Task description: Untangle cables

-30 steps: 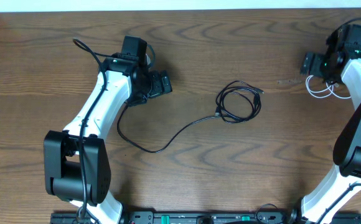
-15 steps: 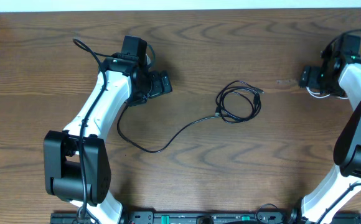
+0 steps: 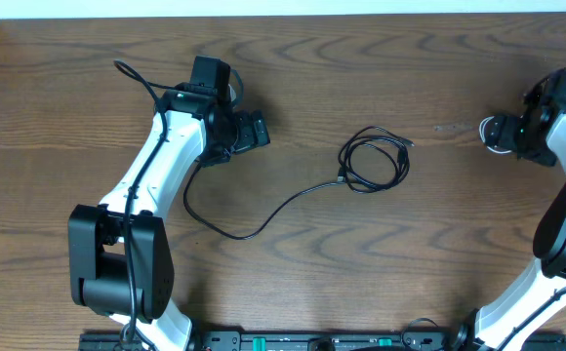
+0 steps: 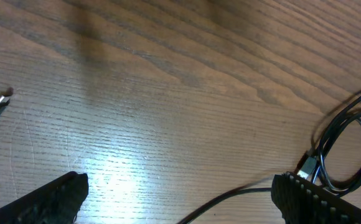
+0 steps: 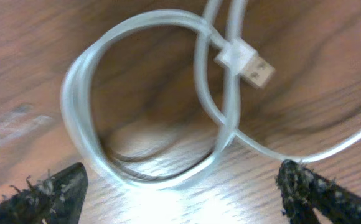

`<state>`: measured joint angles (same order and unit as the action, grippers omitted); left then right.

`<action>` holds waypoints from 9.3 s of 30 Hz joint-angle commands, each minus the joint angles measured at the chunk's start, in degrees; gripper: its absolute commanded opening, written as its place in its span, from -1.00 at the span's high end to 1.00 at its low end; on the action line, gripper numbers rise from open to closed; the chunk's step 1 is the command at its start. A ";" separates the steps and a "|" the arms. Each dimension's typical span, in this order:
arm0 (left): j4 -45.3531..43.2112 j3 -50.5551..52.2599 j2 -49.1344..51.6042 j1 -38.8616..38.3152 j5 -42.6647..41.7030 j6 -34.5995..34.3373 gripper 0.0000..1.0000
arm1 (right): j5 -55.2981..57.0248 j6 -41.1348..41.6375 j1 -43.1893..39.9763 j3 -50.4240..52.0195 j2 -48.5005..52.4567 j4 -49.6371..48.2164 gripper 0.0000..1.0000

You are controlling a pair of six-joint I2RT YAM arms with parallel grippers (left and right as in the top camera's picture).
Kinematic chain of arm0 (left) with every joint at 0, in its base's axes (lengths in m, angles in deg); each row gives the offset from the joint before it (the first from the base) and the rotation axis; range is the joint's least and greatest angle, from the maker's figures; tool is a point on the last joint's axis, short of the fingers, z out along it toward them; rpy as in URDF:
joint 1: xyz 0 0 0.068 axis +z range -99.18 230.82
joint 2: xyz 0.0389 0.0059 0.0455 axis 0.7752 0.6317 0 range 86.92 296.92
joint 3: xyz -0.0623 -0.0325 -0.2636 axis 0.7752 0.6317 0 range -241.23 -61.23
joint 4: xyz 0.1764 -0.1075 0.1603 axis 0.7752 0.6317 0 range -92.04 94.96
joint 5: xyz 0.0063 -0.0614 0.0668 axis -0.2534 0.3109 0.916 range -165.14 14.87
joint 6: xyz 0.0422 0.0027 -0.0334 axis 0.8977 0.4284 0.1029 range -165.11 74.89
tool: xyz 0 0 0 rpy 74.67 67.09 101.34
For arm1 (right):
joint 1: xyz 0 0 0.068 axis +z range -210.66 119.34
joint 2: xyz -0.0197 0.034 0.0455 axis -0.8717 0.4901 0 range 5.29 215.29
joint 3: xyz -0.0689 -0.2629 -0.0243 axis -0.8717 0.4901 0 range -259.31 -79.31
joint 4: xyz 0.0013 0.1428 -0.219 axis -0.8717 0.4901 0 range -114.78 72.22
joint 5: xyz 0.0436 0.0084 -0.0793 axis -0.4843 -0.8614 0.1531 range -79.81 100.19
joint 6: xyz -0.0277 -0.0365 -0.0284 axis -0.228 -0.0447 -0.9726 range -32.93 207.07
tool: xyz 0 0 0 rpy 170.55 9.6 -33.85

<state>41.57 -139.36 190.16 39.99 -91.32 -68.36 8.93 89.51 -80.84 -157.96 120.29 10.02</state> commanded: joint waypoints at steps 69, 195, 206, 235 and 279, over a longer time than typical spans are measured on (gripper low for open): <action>16.92 1.53 0.50 2.16 0.70 1.99 0.50 | -17.70 23.58 43.91 1.73 -2.40 -12.28 0.89; -16.85 8.13 8.22 0.55 -35.82 -12.37 0.85 | -4.66 0.28 43.47 8.22 -2.36 -1.99 0.04; -16.92 8.13 8.20 5.33 -37.42 -12.55 0.85 | -2.32 0.28 43.47 8.35 -2.36 -2.08 0.15; -12.37 9.27 8.20 -12.22 -9.18 -20.04 0.84 | -9.01 -0.42 42.88 6.36 -2.47 -5.18 0.49; -10.80 9.44 8.22 -14.03 -4.04 -20.61 0.45 | -12.33 -6.82 44.28 6.51 0.42 -8.68 0.02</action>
<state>31.63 -129.96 197.46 26.29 -96.94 -88.42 -3.46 83.54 -36.84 -150.88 119.66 1.13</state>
